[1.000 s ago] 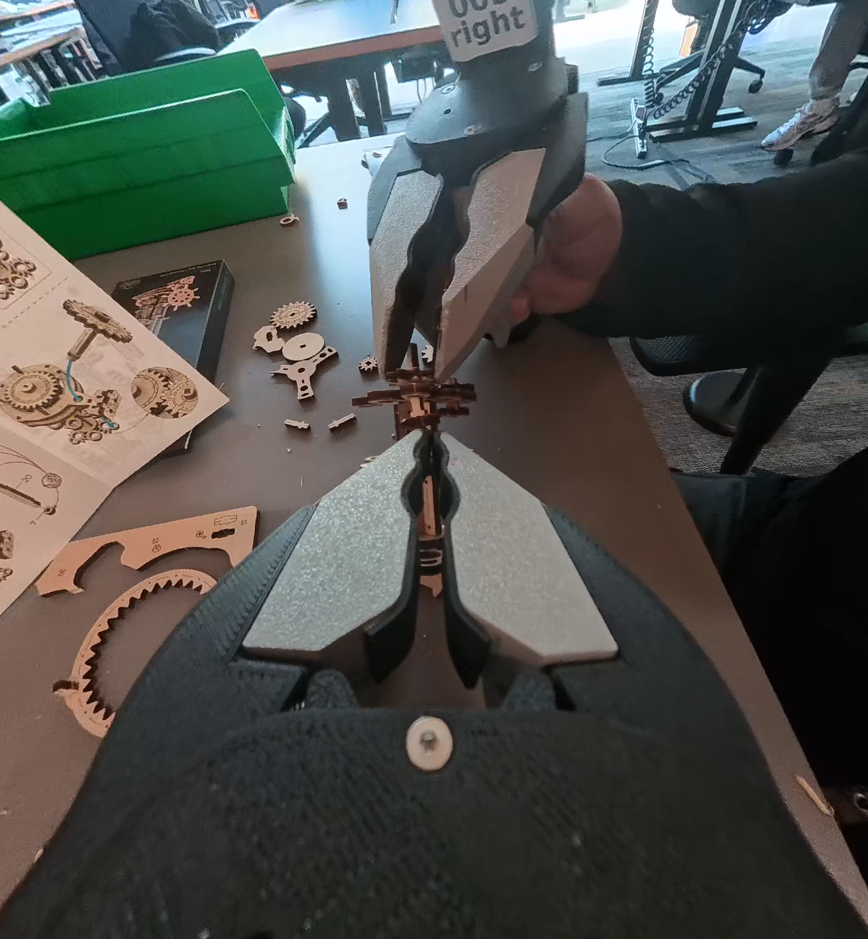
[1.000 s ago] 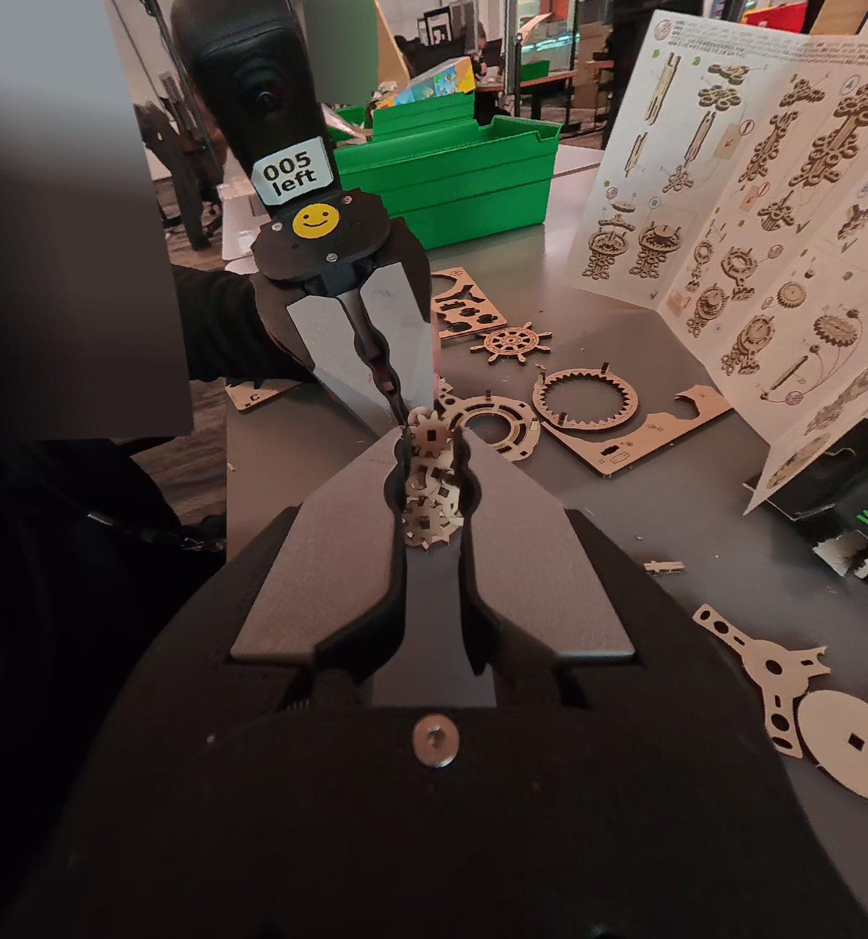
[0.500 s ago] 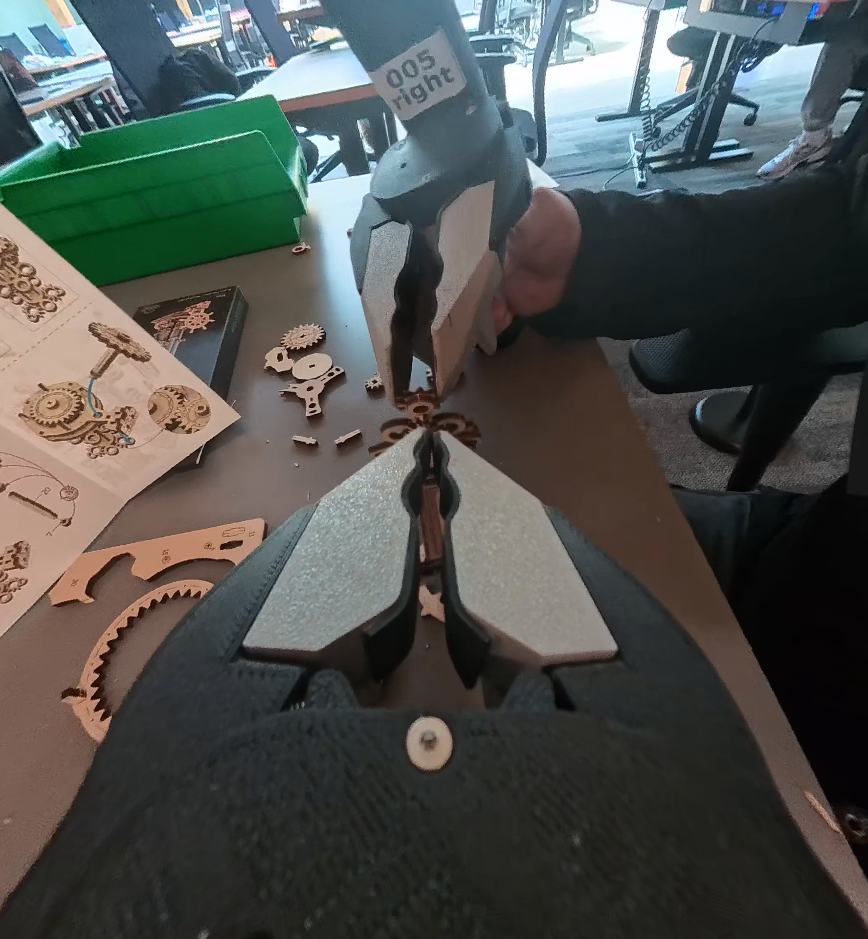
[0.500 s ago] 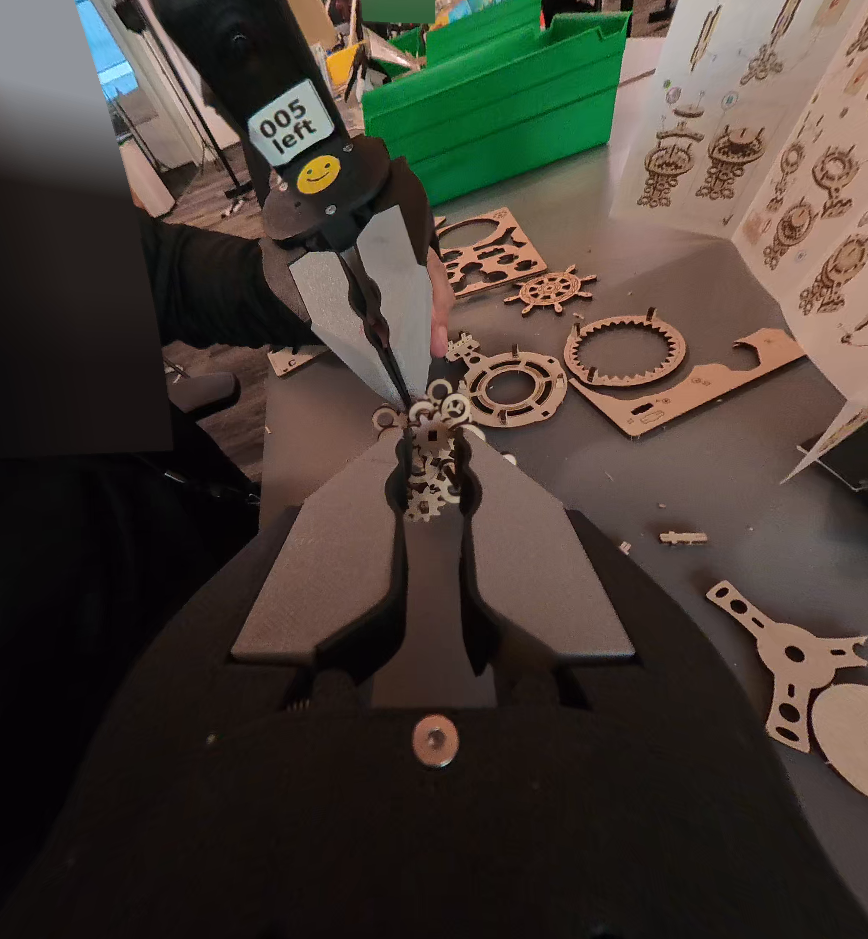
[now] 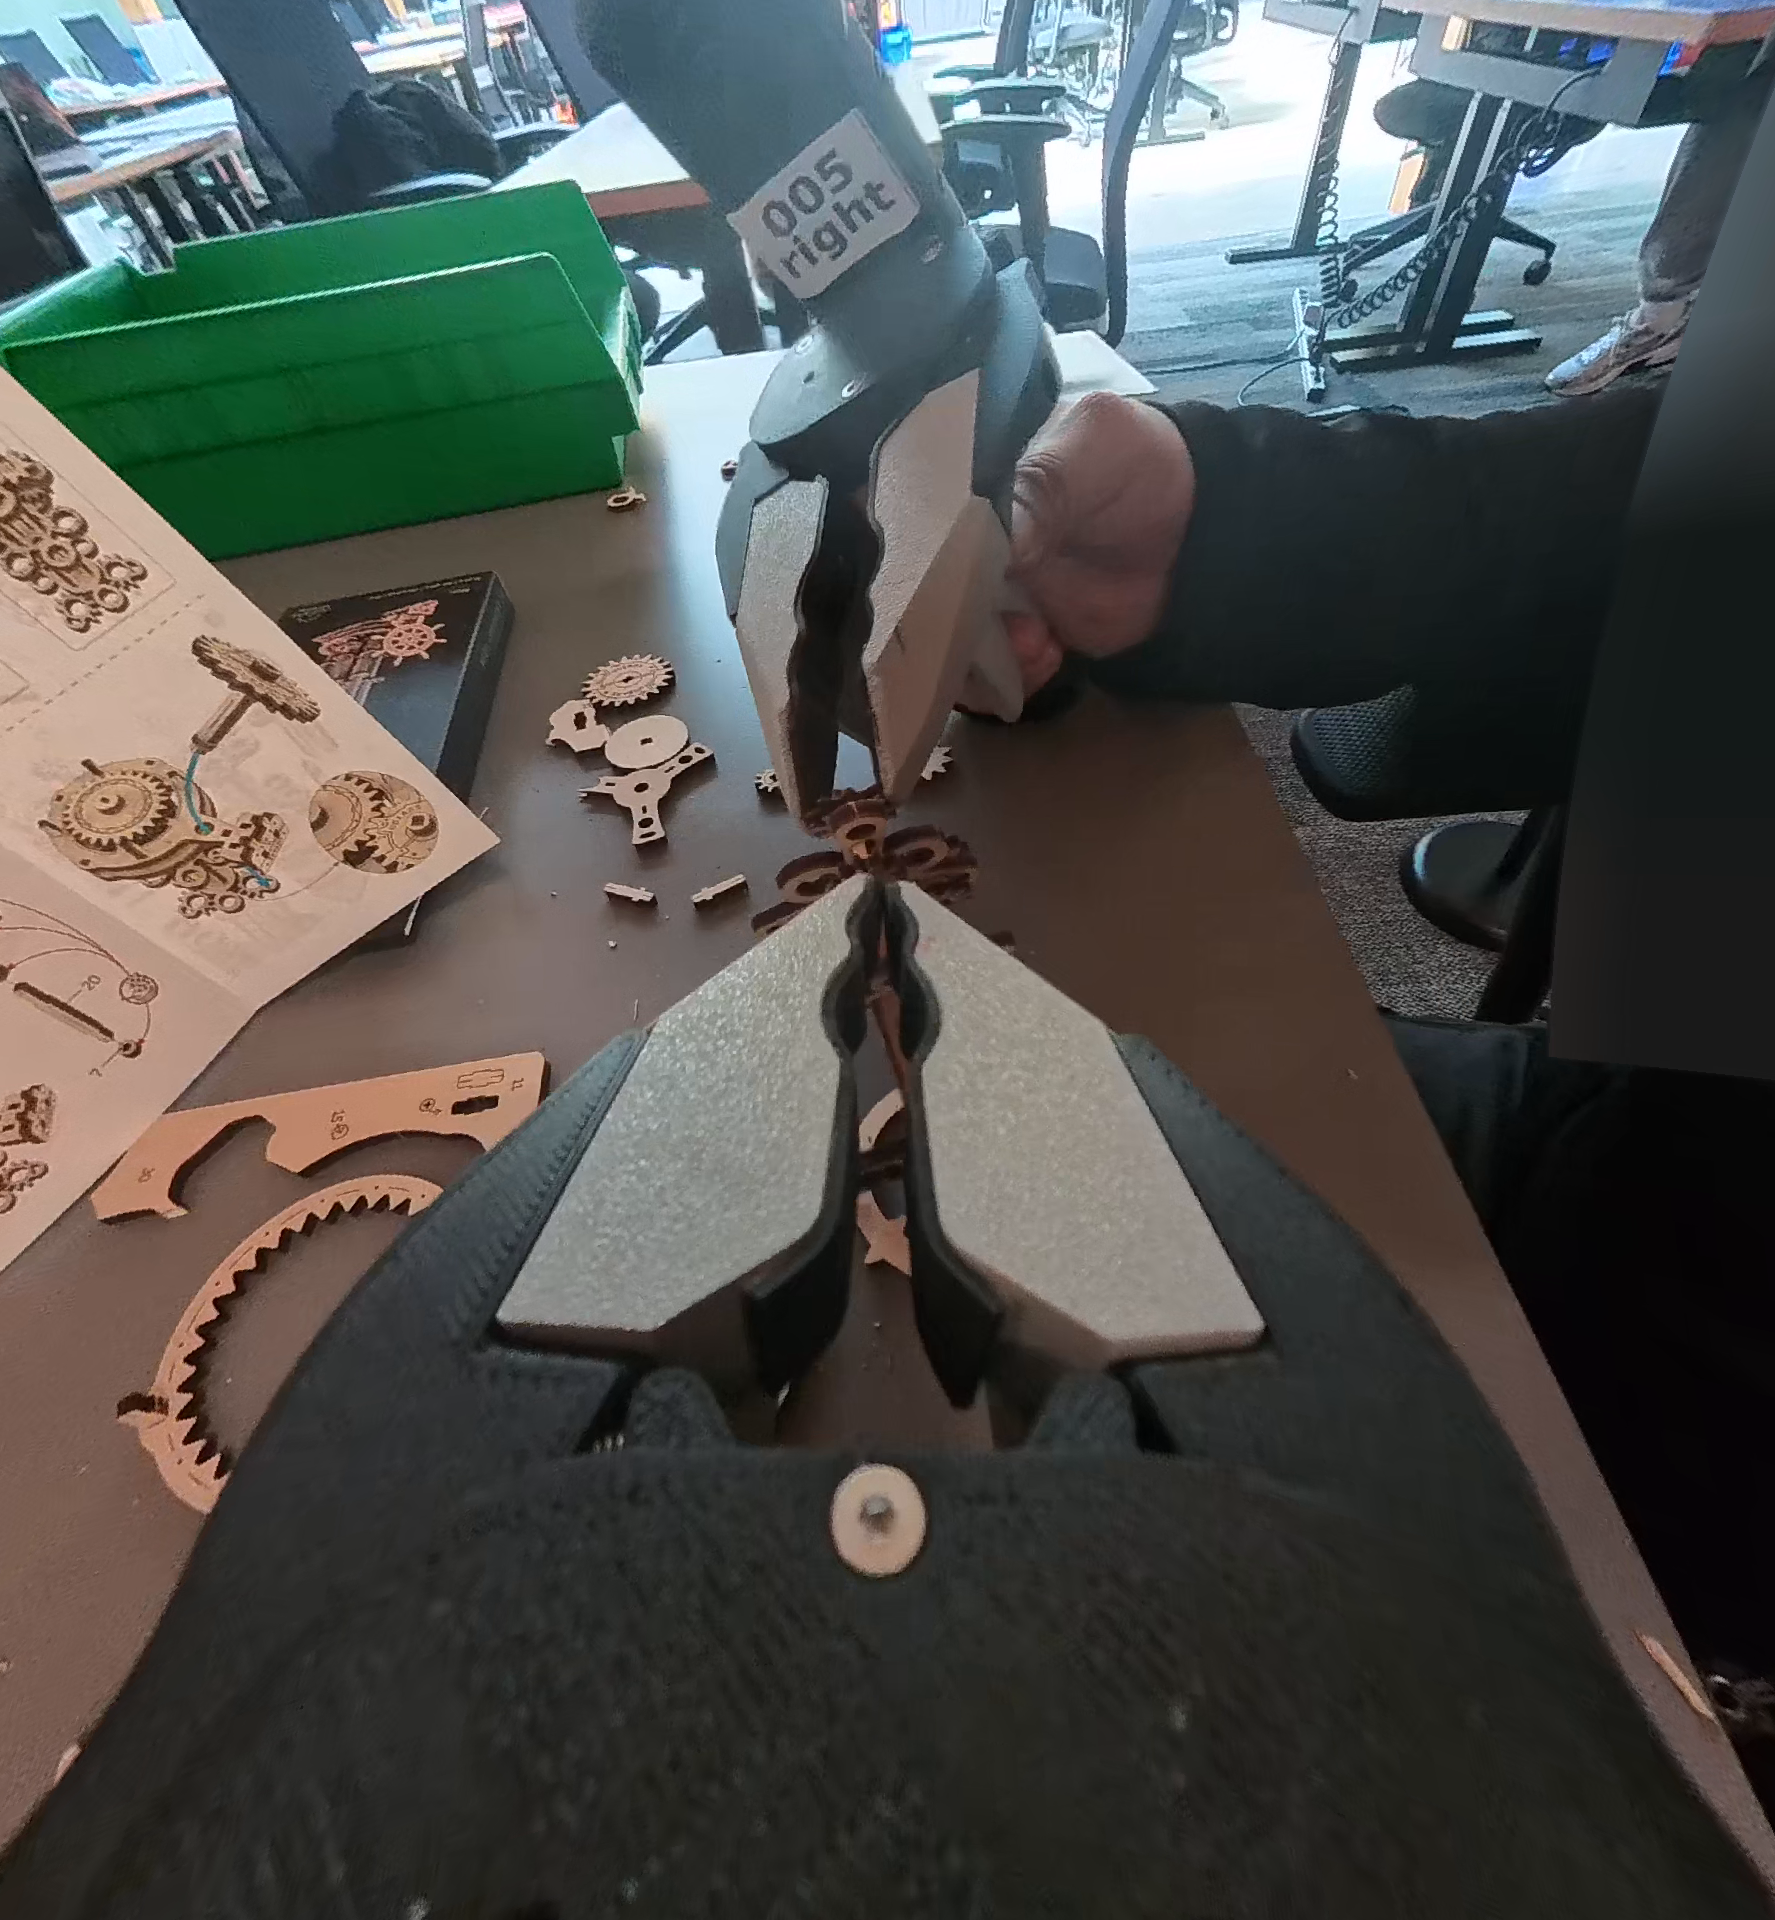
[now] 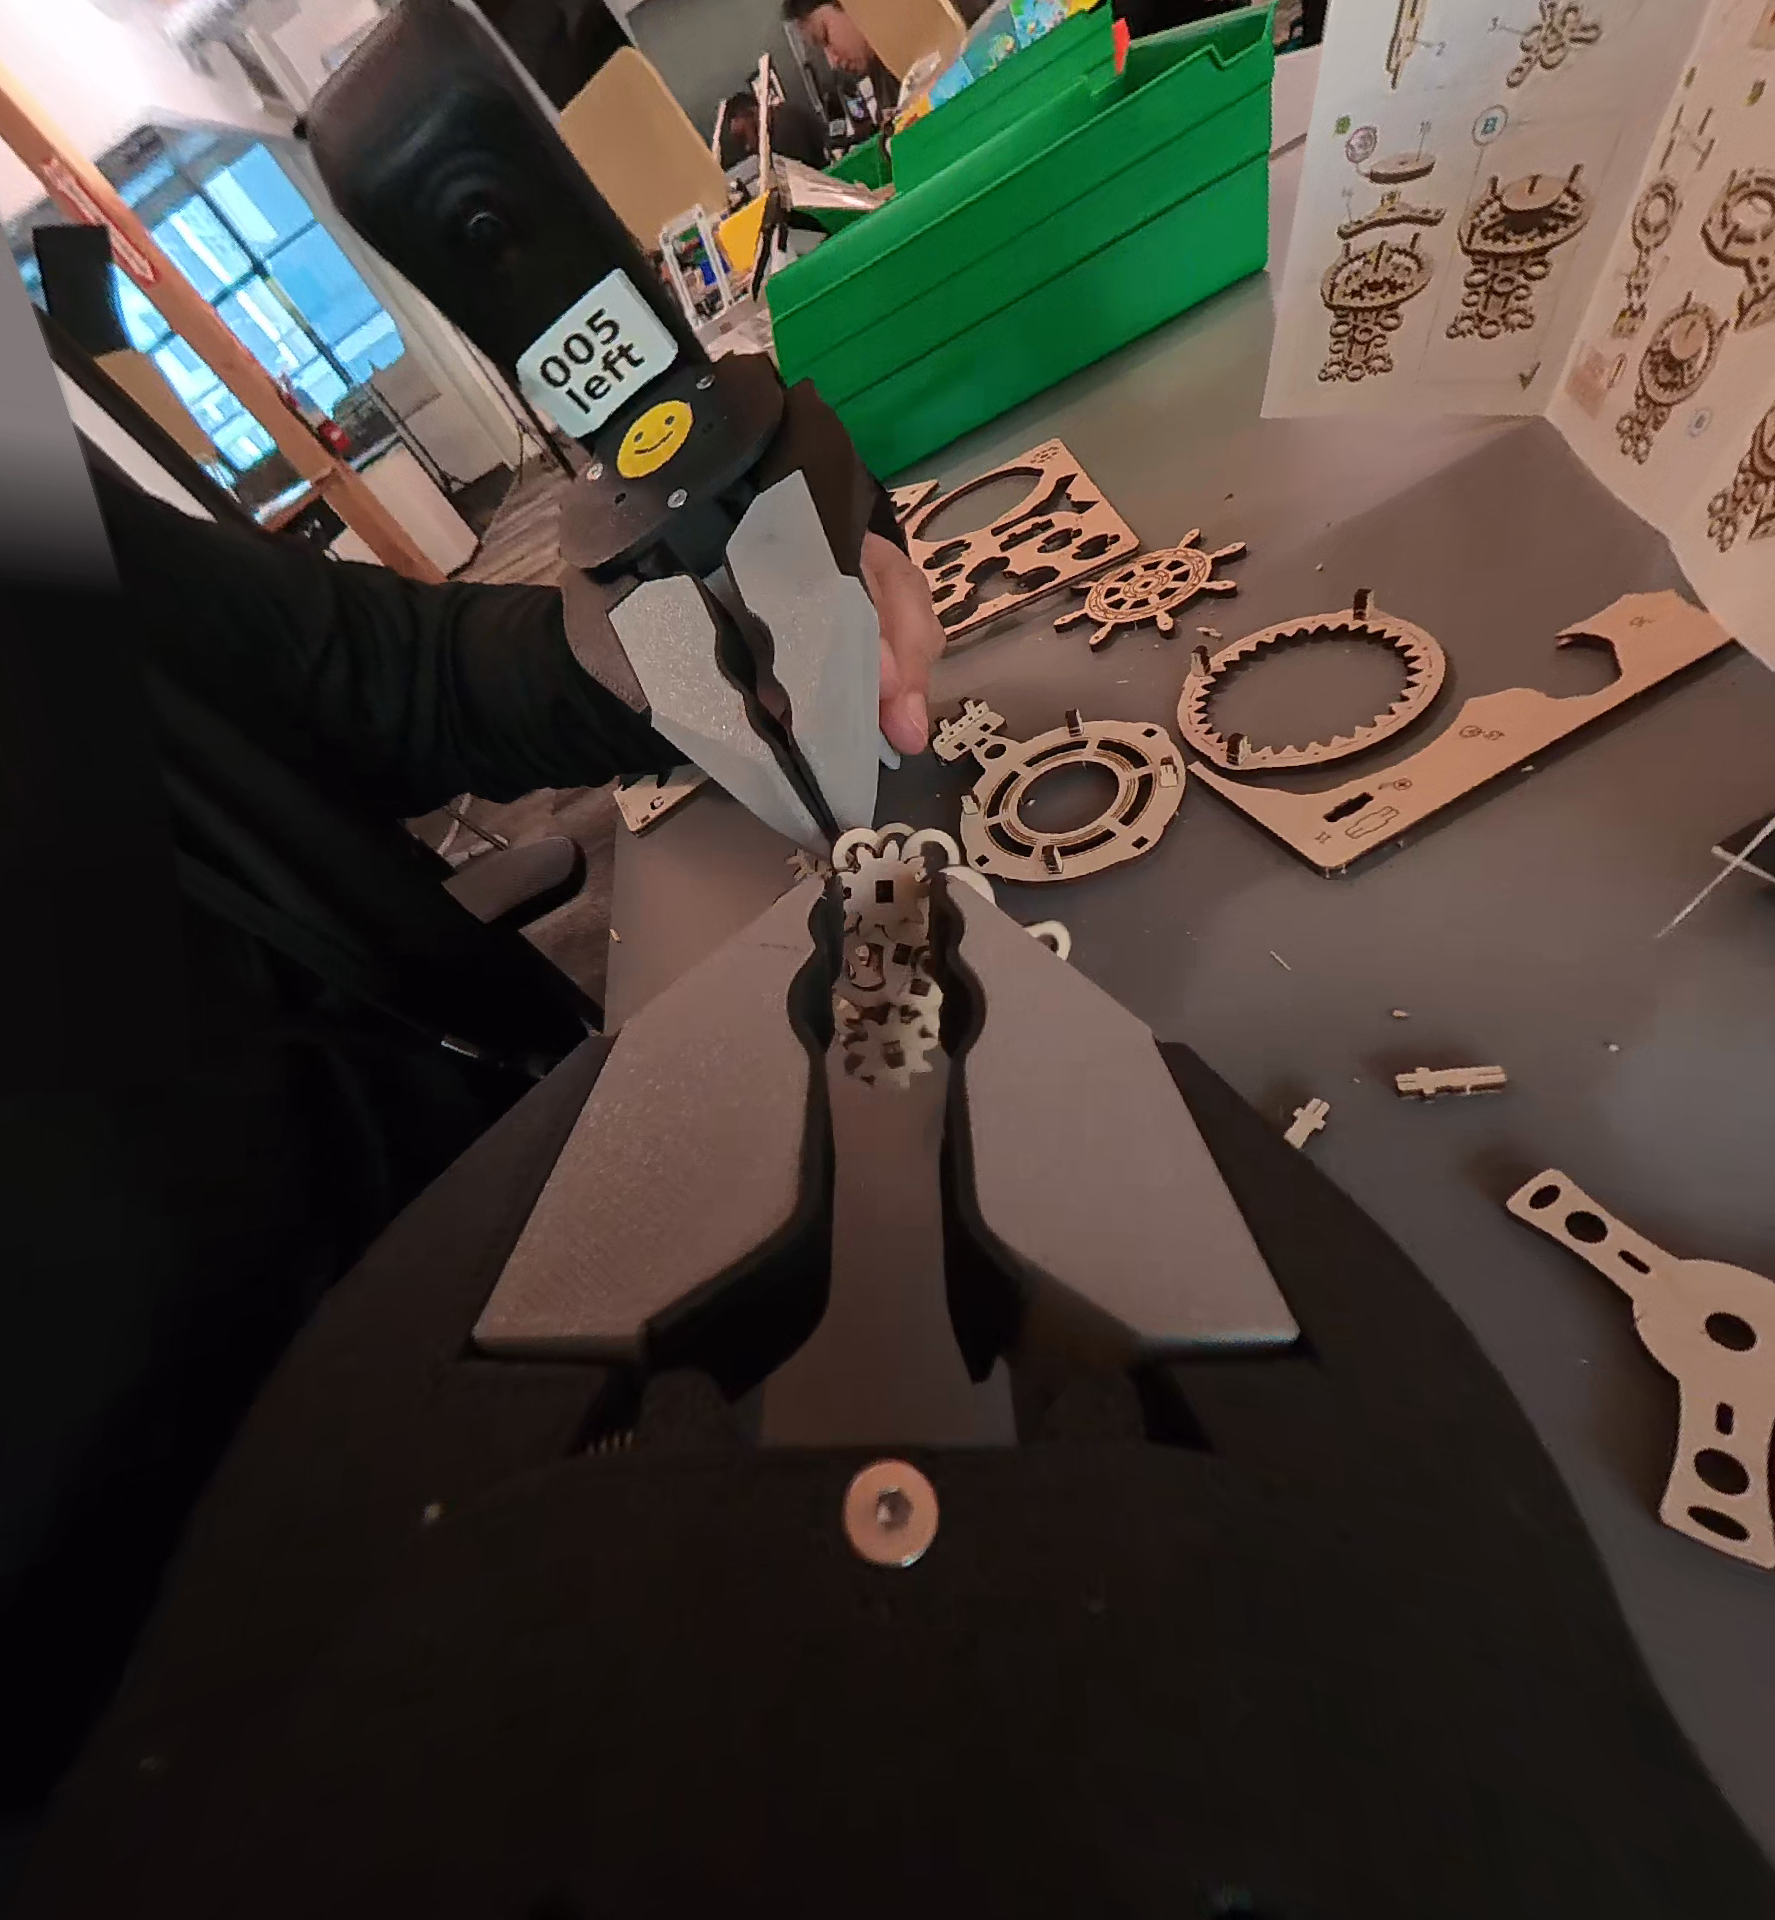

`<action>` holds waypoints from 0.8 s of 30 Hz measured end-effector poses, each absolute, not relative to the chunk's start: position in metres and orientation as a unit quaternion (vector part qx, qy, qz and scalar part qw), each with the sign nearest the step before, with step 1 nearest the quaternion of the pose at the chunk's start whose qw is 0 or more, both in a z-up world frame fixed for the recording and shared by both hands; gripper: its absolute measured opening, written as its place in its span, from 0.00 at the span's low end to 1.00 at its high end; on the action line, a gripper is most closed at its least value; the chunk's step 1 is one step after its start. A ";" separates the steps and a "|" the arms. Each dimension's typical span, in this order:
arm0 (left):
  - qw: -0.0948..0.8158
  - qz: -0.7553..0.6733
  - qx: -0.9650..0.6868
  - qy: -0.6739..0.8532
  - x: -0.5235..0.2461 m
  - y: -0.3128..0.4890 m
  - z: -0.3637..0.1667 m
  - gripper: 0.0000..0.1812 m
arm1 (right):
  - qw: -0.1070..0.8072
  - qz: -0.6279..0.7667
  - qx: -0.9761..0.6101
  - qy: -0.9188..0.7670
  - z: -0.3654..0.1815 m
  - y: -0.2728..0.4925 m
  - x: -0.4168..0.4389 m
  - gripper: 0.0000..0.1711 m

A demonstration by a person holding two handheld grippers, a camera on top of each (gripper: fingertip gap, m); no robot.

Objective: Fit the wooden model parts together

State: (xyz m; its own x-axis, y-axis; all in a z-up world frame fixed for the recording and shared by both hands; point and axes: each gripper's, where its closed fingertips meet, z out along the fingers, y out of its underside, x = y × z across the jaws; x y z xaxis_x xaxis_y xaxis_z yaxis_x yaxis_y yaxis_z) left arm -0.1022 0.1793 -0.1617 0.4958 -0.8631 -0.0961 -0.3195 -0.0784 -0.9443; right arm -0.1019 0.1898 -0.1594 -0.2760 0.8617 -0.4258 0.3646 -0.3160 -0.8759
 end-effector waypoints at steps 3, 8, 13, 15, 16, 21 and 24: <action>0.522 -0.263 -0.687 0.432 -0.102 0.178 -0.162 0.00 | 0.199 0.593 -0.567 -0.535 -0.160 0.188 -0.102 0.07; 0.515 -0.255 -0.691 0.437 -0.102 0.176 -0.165 0.00 | 0.185 0.601 -0.573 -0.526 -0.160 0.188 -0.103 0.07; 0.512 -0.251 -0.688 0.448 -0.099 0.175 -0.167 0.00 | 0.167 0.631 -0.573 -0.495 -0.155 0.188 -0.106 0.07; 0.516 -0.245 -0.686 0.451 -0.099 0.174 -0.167 0.00 | 0.165 0.635 -0.572 -0.493 -0.155 0.187 -0.106 0.08; 0.517 -0.243 -0.685 0.452 -0.099 0.174 -0.167 0.00 | 0.167 0.634 -0.571 -0.494 -0.154 0.187 -0.106 0.08; 0.521 -0.238 -0.680 0.457 -0.098 0.172 -0.167 0.00 | 0.163 0.636 -0.565 -0.500 -0.154 0.184 -0.106 0.08; 0.525 -0.231 -0.675 0.463 -0.098 0.170 -0.167 0.00 | 0.168 0.631 -0.557 -0.513 -0.154 0.182 -0.106 0.08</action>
State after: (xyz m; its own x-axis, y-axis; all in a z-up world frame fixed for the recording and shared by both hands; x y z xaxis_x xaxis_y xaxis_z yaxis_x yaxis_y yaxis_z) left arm -0.0981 0.1702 -0.1667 0.4641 -0.8685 -0.1740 -0.3824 -0.0193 -0.9238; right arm -0.1056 0.1820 -0.1537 -0.3219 0.7842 -0.5305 0.3599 -0.4169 -0.8347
